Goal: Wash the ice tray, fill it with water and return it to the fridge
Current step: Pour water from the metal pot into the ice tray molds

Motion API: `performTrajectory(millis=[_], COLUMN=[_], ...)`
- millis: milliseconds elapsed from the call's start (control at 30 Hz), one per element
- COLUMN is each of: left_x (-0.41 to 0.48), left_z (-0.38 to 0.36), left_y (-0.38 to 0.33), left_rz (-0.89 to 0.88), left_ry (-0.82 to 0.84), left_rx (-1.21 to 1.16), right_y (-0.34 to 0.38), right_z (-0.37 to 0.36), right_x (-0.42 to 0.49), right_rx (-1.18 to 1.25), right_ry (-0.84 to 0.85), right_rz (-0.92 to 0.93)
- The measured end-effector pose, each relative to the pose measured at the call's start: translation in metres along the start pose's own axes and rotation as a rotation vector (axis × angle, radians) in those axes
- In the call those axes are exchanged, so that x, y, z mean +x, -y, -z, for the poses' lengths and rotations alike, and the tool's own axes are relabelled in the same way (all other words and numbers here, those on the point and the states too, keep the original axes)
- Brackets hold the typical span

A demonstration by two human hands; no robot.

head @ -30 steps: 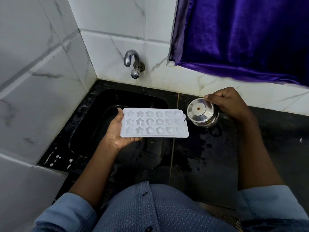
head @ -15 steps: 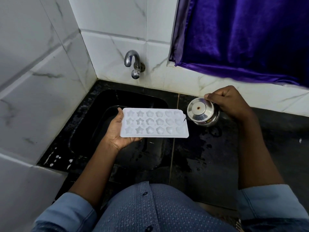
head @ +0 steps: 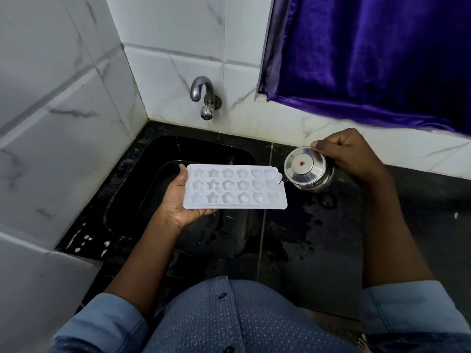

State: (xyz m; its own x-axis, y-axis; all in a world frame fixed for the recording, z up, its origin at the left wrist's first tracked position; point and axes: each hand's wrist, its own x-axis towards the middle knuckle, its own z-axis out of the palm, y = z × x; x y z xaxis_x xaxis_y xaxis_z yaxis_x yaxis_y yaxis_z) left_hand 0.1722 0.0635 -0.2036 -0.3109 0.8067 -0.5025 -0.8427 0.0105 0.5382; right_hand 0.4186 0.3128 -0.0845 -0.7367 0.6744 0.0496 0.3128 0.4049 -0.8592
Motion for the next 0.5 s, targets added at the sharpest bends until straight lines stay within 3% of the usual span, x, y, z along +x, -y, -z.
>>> performTrajectory(millis=[500], left_x=[0.0011], left_z=[-0.0005], left_y=[0.0032], left_rz=[0.012], left_ry=[0.009], left_rx=[0.004], right_y=[0.0046], right_z=[-0.0033], right_x=[-0.0003], right_rx=[0.023], right_ry=[0.008], right_rz=[0.012])
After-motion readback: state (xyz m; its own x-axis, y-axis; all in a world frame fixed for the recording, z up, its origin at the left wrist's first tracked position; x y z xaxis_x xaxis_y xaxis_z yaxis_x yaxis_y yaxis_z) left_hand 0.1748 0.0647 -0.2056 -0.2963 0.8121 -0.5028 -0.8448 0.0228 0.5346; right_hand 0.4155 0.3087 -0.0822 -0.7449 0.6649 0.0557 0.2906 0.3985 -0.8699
